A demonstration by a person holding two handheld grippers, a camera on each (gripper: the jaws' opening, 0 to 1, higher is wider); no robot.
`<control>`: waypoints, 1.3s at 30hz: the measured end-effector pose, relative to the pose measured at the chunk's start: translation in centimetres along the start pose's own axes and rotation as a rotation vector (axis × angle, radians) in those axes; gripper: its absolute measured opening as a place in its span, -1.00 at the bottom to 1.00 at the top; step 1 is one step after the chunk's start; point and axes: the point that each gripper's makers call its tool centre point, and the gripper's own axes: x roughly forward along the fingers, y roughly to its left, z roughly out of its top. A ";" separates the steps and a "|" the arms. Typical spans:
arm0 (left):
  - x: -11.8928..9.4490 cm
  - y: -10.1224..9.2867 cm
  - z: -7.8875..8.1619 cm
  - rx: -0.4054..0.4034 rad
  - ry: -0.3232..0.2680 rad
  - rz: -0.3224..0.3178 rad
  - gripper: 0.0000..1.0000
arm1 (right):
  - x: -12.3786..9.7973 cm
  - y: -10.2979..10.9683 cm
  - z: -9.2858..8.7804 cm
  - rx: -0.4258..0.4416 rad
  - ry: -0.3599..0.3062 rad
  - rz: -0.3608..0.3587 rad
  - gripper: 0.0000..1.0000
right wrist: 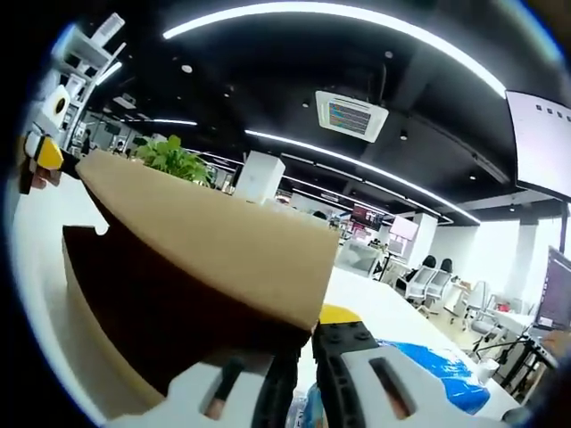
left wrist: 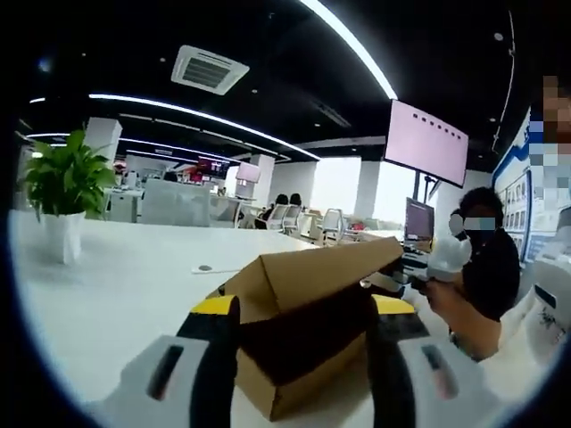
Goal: Operate the shoe box by opening the lid, removing the specified soft item, and placing it in the target area until the item is outside and the box remains undamaged.
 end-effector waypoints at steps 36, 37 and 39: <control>0.4 2.3 -1.1 -0.022 -0.017 0.142 -0.19 | -1.0 3.4 0.2 0.297 0.004 0.385 -0.16; 0.4 2.3 -1.0 -0.022 -0.018 0.140 -0.19 | -1.1 3.5 0.2 0.300 0.007 0.396 -0.10; 0.4 2.2 -1.0 -0.027 -0.017 0.138 -0.19 | -1.5 4.9 0.6 0.302 0.007 0.472 0.18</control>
